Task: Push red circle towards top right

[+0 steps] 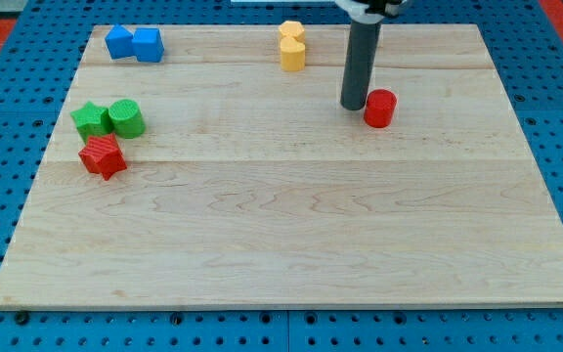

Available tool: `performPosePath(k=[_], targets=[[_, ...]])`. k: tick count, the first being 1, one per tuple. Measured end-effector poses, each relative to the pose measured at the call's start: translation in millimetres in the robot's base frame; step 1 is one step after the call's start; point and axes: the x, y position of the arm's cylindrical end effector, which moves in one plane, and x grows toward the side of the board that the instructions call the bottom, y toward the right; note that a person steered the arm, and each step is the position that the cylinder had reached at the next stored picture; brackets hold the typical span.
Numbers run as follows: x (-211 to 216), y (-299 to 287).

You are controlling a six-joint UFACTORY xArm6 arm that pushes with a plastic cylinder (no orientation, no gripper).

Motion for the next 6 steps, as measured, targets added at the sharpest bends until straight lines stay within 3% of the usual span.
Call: performPosePath(k=[1,2,3,5,6], targets=[[21.1,-2.7],[3.3,53.9],[-42.4,95.3],[-8.1,116.3],[-49.2,152.7]])
